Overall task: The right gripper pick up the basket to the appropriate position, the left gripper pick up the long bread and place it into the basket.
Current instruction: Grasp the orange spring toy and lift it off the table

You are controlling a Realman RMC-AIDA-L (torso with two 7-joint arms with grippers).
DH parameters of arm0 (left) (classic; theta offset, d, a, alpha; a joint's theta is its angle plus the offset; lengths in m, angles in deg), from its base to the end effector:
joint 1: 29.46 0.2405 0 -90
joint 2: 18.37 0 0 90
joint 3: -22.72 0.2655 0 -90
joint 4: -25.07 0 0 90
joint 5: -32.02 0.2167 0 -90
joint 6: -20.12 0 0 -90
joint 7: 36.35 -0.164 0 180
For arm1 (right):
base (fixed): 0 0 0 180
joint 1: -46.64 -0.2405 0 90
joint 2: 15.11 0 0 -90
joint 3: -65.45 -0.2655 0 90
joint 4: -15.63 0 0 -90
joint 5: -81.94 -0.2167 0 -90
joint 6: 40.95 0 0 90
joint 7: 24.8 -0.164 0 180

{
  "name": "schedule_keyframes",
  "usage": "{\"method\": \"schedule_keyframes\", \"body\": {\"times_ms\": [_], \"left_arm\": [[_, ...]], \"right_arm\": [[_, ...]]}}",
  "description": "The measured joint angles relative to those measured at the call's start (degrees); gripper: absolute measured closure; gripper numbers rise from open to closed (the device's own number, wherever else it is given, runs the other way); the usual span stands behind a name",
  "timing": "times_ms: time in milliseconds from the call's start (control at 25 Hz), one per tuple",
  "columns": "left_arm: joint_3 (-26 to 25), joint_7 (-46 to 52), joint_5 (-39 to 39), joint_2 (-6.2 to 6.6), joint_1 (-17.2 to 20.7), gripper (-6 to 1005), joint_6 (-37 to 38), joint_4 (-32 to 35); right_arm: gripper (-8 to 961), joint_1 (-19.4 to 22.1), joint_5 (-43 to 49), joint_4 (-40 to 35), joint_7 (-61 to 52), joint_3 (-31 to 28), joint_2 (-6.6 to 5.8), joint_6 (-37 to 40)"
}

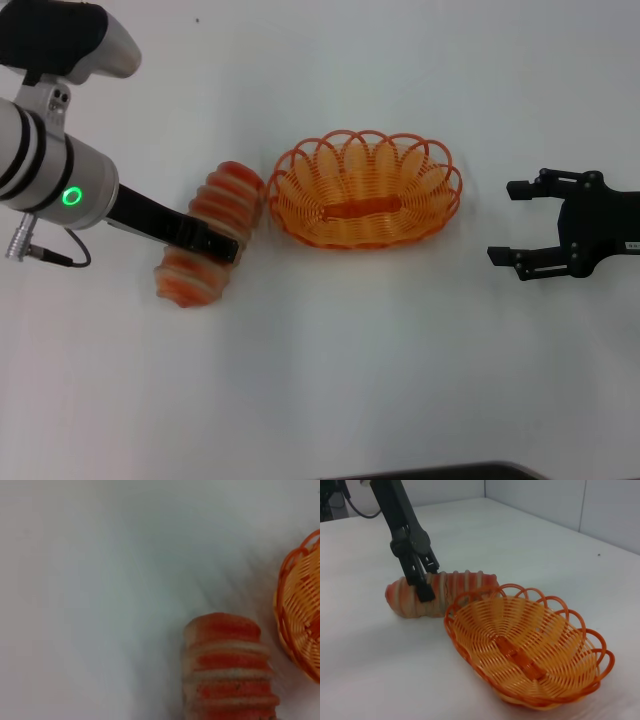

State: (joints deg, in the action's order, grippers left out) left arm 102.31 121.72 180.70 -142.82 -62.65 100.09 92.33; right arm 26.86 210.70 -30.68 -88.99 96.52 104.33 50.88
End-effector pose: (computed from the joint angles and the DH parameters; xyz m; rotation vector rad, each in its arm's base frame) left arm -0.2108 0.3592 -0.0776 -2.4660 -1.3211 0.3642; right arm 0.3487 0.2867 0.0055 -2.7026 0.4568 0.3241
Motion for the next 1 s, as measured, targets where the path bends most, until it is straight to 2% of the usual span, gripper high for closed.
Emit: {"method": "schedule_keyframes", "body": {"times_ms": [680, 880, 1000], "left_arm": [[-0.7, 0.2, 0.3, 0.27, -1.9, 207, 3.6, -0.5], [-0.8, 0.1, 0.3, 0.28, -2.0, 347, 4.1, -0.3], [-1.0, 0.1, 0.5, 0.41, -2.1, 372, 4.1, -0.2]], "right_arm": [[29, -0.1, 0.0, -0.4, -0.3, 0.2, 0.0, 0.2], [29, -0.2, 0.0, -0.4, -0.3, 0.2, 0.0, 0.3], [29, -0.2, 0.0, -0.4, -0.3, 0.5, 0.0, 0.3]]}}
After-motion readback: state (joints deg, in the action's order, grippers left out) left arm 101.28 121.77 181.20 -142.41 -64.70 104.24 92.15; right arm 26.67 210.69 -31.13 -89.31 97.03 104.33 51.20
